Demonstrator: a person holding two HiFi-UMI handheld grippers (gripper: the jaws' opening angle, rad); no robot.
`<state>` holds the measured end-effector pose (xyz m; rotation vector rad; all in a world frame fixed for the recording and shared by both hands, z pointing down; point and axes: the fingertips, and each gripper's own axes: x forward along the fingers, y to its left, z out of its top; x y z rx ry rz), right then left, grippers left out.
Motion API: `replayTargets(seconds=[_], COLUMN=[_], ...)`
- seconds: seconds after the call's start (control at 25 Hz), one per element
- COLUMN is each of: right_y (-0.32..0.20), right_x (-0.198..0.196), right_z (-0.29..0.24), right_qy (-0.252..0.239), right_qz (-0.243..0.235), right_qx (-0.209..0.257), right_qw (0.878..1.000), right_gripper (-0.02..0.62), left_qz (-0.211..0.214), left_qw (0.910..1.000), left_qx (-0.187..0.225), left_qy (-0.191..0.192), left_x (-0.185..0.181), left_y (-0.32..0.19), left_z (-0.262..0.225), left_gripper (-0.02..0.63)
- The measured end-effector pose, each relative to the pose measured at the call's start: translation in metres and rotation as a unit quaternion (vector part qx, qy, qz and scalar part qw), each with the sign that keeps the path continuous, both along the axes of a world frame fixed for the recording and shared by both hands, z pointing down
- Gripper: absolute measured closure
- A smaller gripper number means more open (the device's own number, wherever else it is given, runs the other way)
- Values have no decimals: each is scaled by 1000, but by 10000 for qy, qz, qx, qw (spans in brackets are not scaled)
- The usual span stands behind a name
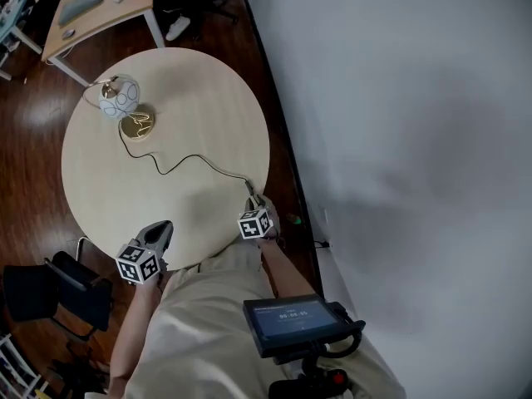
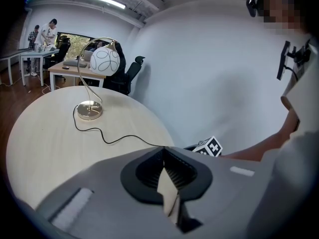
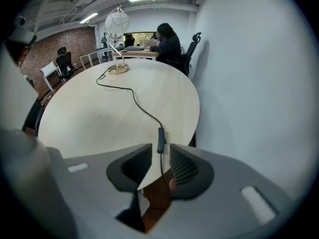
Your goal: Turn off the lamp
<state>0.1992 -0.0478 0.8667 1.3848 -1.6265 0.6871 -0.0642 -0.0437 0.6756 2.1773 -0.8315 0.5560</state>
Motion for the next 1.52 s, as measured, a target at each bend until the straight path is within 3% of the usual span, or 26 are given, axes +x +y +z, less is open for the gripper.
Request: replayTargets(seconds=[0.6, 1.52], right_y=[-7, -23], right_x=[-3, 4], right_z=[20, 63], right_qy=[-379, -456], right_qz=[-100, -96], right_qx=[-25, -516], right_qw=[9992, 9976], right_gripper=[480, 479], left_qz=[-298, -630], left_qw=[9993, 9970], left_qx=[-145, -265], left_qy=[-185, -360], left_x=[-2, -10], left_y=[10, 15], left_z=[5, 10], left_gripper=[601, 601])
